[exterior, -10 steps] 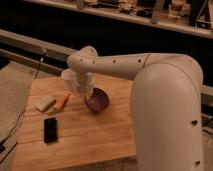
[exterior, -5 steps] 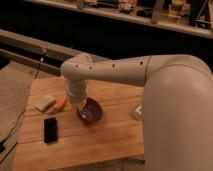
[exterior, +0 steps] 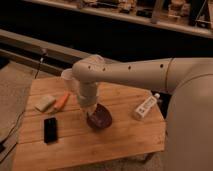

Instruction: Drag the ceramic bowl in a circle

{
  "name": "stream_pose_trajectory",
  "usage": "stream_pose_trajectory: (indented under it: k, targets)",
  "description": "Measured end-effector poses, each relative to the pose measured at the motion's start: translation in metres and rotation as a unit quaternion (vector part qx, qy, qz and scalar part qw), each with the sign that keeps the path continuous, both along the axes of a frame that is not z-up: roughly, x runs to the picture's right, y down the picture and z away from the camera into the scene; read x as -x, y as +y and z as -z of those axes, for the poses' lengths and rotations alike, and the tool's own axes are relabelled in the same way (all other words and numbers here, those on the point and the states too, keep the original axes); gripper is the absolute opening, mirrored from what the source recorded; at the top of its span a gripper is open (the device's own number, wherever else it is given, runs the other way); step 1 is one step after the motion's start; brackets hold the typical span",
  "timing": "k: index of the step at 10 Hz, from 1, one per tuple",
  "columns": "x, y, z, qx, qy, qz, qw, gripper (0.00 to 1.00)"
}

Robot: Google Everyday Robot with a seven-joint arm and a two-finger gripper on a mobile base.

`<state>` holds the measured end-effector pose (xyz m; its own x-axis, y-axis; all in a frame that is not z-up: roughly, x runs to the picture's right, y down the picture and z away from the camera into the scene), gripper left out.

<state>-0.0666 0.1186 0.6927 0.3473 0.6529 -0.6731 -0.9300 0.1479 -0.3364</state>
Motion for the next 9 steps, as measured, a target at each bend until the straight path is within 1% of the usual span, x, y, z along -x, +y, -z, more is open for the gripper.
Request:
stream_pose_trajectory:
  k: [2,4,5,6,7,9]
  targets:
    - [-0.021,-0.010,-0.016,-0.003,0.022,0.002,0.9998,0.00]
    - [-0.034,-0.026,-0.042,-0.012,0.043,0.001,0.9990,0.00]
    - [-0.036,-0.035,-0.054,-0.018,0.050,0.001,0.9986,0.00]
    - [-0.035,-0.041,-0.061,-0.022,0.055,0.001,0.9983,0.00]
    - [-0.032,-0.054,-0.076,-0.030,0.063,0.001,0.9976,0.00]
    - [-0.023,-0.070,-0.090,-0.040,0.068,0.003,0.9969,0.00]
